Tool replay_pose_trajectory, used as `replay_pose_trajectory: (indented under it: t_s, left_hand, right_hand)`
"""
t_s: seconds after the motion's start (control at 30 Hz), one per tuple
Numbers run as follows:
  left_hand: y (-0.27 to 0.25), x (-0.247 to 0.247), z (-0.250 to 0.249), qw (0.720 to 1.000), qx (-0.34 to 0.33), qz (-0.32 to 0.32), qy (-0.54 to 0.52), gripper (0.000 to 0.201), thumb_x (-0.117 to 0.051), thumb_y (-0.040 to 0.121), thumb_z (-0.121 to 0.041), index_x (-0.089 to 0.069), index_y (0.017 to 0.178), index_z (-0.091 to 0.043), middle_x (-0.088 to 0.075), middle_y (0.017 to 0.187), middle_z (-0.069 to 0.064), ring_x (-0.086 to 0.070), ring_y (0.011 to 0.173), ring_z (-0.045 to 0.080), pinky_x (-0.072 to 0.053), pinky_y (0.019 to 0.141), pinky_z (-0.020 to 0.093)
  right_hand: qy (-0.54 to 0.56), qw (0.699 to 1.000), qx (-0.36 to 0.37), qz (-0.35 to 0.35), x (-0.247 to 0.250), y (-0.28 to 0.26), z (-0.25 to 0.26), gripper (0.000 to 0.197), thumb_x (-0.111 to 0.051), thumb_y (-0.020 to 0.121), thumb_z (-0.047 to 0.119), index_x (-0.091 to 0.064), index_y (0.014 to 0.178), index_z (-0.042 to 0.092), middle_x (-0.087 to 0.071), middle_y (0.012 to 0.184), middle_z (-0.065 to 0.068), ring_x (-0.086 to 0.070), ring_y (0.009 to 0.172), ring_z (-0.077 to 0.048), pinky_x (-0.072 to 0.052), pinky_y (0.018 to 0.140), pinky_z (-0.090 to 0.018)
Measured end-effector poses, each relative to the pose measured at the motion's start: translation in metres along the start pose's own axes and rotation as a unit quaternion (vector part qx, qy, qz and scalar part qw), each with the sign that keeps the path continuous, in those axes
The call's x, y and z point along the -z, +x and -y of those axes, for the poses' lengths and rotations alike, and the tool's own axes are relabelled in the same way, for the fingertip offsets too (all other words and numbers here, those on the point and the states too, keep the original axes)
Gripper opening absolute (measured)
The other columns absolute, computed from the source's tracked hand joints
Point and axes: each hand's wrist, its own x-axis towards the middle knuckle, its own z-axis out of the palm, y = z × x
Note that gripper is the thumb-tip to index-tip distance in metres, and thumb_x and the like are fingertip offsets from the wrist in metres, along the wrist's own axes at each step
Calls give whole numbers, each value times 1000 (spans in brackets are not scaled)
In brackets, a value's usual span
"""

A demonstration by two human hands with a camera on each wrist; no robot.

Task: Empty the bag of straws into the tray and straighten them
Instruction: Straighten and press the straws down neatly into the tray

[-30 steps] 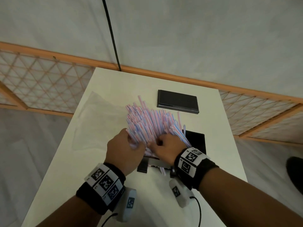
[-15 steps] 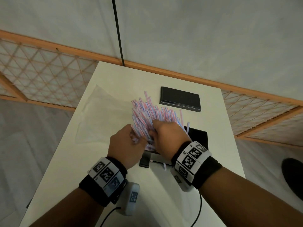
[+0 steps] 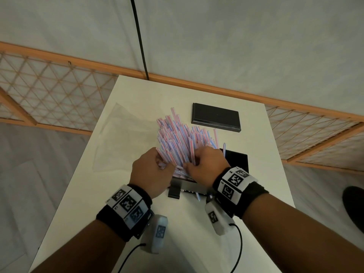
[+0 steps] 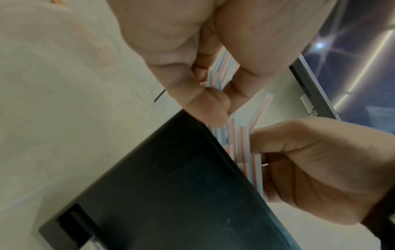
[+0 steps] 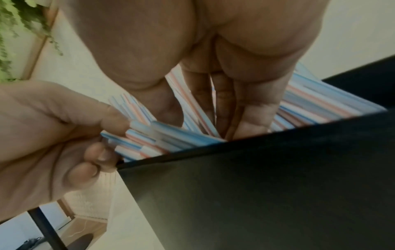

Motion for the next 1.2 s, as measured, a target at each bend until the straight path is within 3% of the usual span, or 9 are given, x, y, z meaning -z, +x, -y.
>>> replay_pose_trajectory:
  t_s: [0.1,0.3,0.43,0.57,0.67,0.9,1.0,1.13,1.2]
  left_hand:
    - [1,0,1,1000,2,6,-1,18,-72,77,-37,-63,85,-24,-65,76,-6,-70,69,25,-62,66,47]
    - [1,2,-1,1000,10,17,-12,23,-70,72,-41,-63,83,-21,-62,73,-4,-70,68,28,-61,67,48]
    - [4,3,-5,1000,13,18,3,16,-74,80,-31,-63,82,-20,-62,75,-4,-69,69,30,-61,68,49]
    - [4,2,-4,1000,13,24,-2,17,-75,80,-29,-62,82,-19,-59,70,-6,-68,70,28,-61,68,49]
    - [4,1,-4,1000,16,26,-3,17,-76,79,-31,-62,82,-21,-58,68,-8,-68,73,25,-62,68,49]
    - [3,2,-6,1000,19,20,5,18,-76,78,-29,-61,80,-20,-60,69,-7,-68,70,26,-62,67,48]
    - [0,3,-11,1000,21,3,-7,28,-76,78,-40,-59,76,-19,-61,67,-6,-69,65,24,-61,66,48]
    - [-1,7,-21,999,-10,4,33,49,-62,87,-60,-57,66,-16,-65,60,-1,-69,58,25,-59,69,44]
    - [2,7,-24,999,-20,10,46,54,-55,93,-58,-59,65,-11,-66,57,4,-68,57,28,-57,71,43]
  right_hand:
    - [20,1000,-5,-3,-2,1,2,28,-64,89,32,-65,73,10,-64,70,-4,-60,68,-18,-48,59,-26]
    - [43,996,46,-60,18,-1,9,19,-59,95,27,-68,87,12,-68,78,-4,-60,75,-22,-45,69,-29]
    - [43,998,45,-11,25,-2,4,21,-57,97,33,-69,98,15,-69,88,-1,-60,82,-18,-42,74,-26]
    - [34,999,-3,31,21,-11,-17,34,-52,97,40,-68,80,15,-67,75,0,-61,72,-15,-43,65,-27]
    - [56,994,-25,93,7,-16,-20,45,-46,98,51,-69,86,15,-68,79,-4,-63,77,-18,-50,74,-32]
    - [87,991,-58,79,-7,0,-15,29,-57,91,39,-70,81,15,-67,77,0,-61,76,-16,-47,68,-27]
    - [101,990,-51,84,-9,4,-15,22,-60,87,34,-65,79,14,-62,72,2,-57,71,-14,-41,60,-26]
    - [139,989,-12,47,-15,4,-15,4,-61,85,20,-59,81,21,-59,72,9,-55,70,-11,-42,65,-24]
    - [153,988,22,18,-18,4,-16,14,-60,88,15,-56,79,26,-57,70,11,-55,68,-10,-46,67,-25]
